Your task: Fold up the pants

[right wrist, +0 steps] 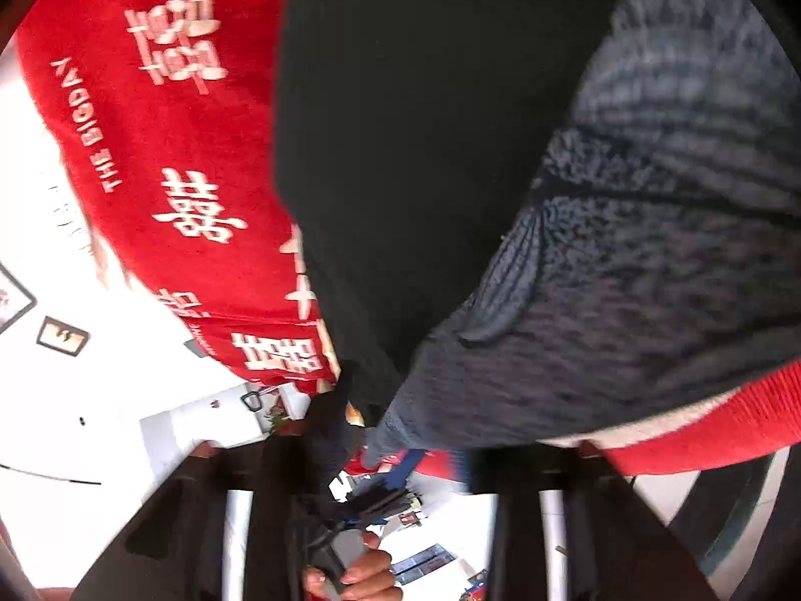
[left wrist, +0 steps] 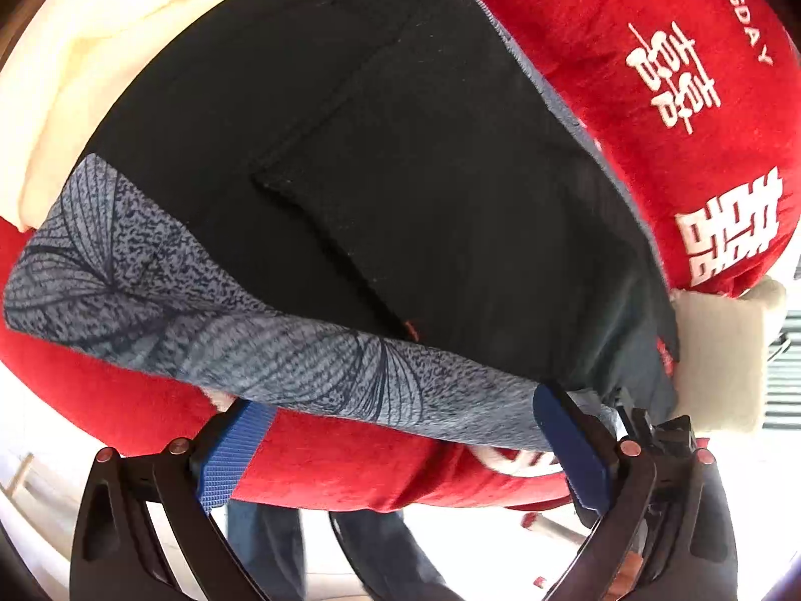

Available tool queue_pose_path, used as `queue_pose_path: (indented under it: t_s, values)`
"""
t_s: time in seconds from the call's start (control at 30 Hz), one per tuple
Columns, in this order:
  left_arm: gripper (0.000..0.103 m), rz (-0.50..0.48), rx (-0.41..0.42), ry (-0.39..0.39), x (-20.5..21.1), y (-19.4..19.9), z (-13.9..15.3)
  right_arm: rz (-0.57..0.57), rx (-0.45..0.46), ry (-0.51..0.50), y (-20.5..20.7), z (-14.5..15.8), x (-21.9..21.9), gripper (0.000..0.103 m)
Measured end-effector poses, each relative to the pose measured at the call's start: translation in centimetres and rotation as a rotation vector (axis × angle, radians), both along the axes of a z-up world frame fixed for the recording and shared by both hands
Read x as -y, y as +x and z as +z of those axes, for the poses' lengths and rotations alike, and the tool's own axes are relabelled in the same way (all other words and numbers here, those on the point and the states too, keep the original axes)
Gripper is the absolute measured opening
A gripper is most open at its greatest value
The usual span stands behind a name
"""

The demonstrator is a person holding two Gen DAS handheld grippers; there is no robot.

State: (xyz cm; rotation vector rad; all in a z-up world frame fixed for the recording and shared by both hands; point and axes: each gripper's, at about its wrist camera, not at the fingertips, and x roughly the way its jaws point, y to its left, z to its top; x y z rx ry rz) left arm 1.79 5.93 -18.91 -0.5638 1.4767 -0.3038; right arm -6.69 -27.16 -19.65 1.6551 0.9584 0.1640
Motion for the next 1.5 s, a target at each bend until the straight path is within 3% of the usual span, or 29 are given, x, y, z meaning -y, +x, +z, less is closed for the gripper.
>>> queue_pose_path:
  t_s: [0.17,0.2,0.23,0.3,0.37,0.5,0.6,0.63,0.67,0.7,0.77,0.83,1.0,1.17,1.3,1.5]
  values:
    - [0.103,0.101,0.004,-0.059,-0.3,1.4,0.7,0.020,0.086,0.008,1.3,3.3,0.6,0.023]
    - [0.099,0.126,0.006,-0.061,-0.4,1.8,0.9,0.020,0.098,0.011,1.5,3.7,0.7,0.023]
    - [0.092,0.157,0.009,-0.068,-0.6,2.2,1.1,0.020,0.103,0.013,1.5,3.9,0.7,0.023]
    - [0.049,0.188,-0.010,-0.082,-0.9,2.9,0.9,0.034,0.105,0.003,1.7,4.2,0.9,0.023]
    - [0.031,0.200,-0.021,-0.105,-1.6,3.1,0.6,0.046,0.096,-0.009,1.3,3.9,1.1,0.026]
    - [0.027,0.131,0.028,-0.044,-1.7,3.3,1.6,0.053,0.019,-0.059,0.4,2.7,1.9,0.047]
    - [0.026,0.091,0.043,-0.028,-1.6,3.6,1.8,-0.023,-0.018,-0.061,-1.2,1.7,3.3,0.049]
    - [0.027,0.085,0.042,-0.027,-1.6,3.6,1.7,-0.058,-0.028,-0.039,-1.7,1.4,3.6,0.044]
    - [0.026,0.076,0.039,-0.025,-1.6,3.7,1.7,-0.098,-0.052,0.000,-2.3,0.8,4.0,0.034]
    - [0.026,0.068,0.039,-0.025,-1.6,3.8,1.8,-0.109,-0.076,0.012,-2.8,0.6,4.1,0.006]
    - [0.024,0.052,0.049,-0.019,-1.6,3.9,2.5,-0.072,-0.131,-0.061,-2.8,1.6,4.3,0.007]
    - [0.024,0.046,0.067,-0.027,-1.7,3.9,3.7,0.008,-0.110,-0.176,-1.8,4.4,4.2,0.006]
    - [0.024,0.020,0.106,-0.019,-0.7,5.5,7.6,0.207,-0.032,-0.402,3.2,11.6,5.0,0.007]
    - [0.024,0.043,0.139,-0.023,0.8,10.5,10.7,0.342,0.015,-0.453,10.7,14.6,7.5,0.006]
    - [0.025,0.032,0.148,0.003,2.9,16.2,10.4,0.400,0.004,-0.422,17.8,13.7,10.0,0.007]
    - [0.025,0.000,0.085,0.087,5.9,25.0,4.5,0.472,-0.139,-0.351,26.0,5.8,13.7,0.007]
